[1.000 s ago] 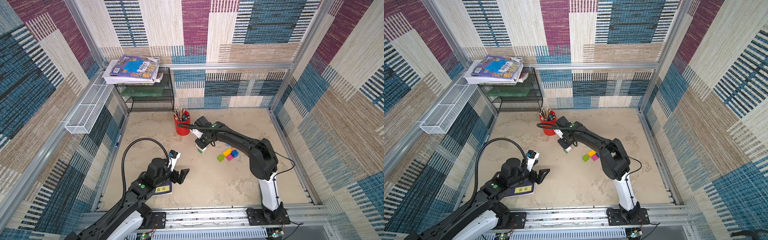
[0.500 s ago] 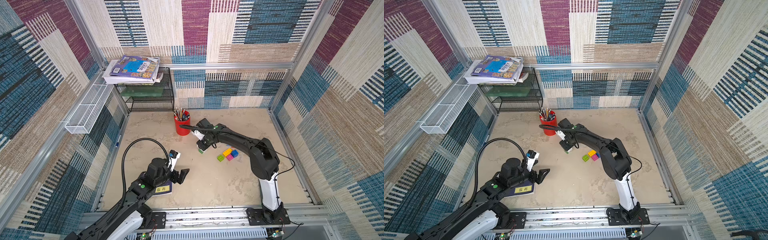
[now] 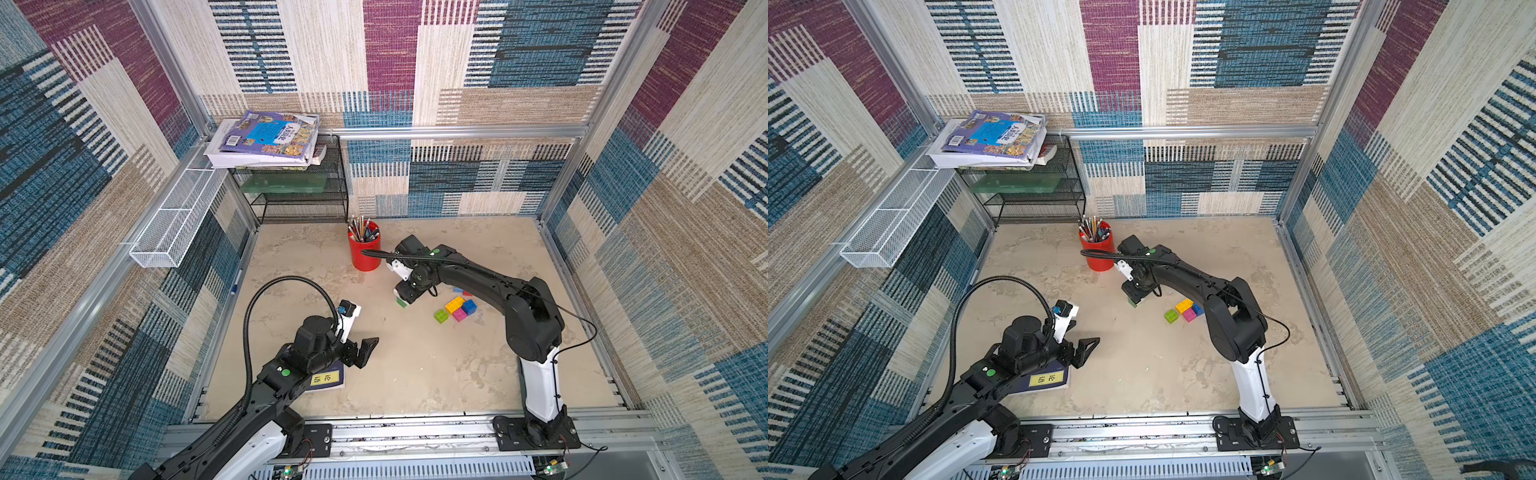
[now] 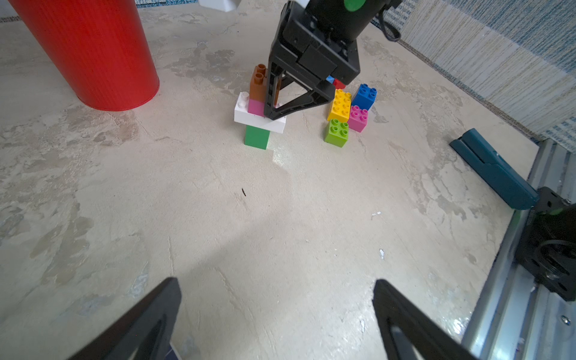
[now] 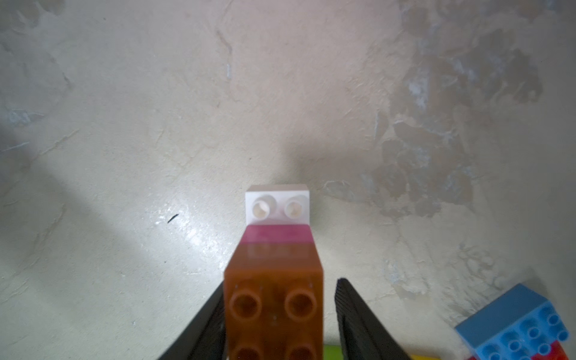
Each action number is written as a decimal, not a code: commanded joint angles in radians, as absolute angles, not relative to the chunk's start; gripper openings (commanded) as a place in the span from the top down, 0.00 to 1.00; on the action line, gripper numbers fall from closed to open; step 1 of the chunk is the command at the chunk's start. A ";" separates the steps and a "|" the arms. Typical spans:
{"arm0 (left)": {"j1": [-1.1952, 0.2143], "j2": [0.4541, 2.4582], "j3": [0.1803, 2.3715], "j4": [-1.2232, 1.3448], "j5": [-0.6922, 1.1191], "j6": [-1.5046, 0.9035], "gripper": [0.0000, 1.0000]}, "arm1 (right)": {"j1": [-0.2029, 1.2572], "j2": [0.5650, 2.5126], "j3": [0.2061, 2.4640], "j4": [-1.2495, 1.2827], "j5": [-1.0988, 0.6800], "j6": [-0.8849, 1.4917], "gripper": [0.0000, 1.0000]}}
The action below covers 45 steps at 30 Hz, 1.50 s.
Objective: Assemble the letter f with lego
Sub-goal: Assemble the lego brick with the lego brick, then adjust the lego brick at the center of the board.
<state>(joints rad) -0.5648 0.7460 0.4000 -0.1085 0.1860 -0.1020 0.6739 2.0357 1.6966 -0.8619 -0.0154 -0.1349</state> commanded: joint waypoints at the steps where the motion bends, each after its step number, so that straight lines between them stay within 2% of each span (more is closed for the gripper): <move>1: -0.565 0.746 0.402 -0.095 0.189 -0.092 0.01 | 0.675 2.011 1.707 -0.844 -0.002 -0.128 0.43; 8: -0.565 0.750 0.403 -0.095 0.189 -0.091 0.01 | 0.676 1.997 1.720 -0.848 -0.003 -0.133 0.44; 17: -0.565 0.752 0.403 -0.094 0.189 -0.091 0.01 | 0.677 2.012 1.738 -0.859 -0.026 -0.143 0.50; 30: -0.565 0.752 0.403 -0.094 0.189 -0.091 0.01 | 0.678 2.033 1.753 -0.867 -0.034 -0.143 0.54; 45: -0.565 0.749 0.404 -0.096 0.187 -0.092 0.01 | 0.677 2.051 1.708 -0.866 -0.046 -0.132 0.68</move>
<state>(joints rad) -0.5648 0.7513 0.4000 -0.1085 0.1860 -0.1020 0.6762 2.0377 1.7298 -0.8524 -0.0338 -0.1356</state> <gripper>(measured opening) 0.991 0.370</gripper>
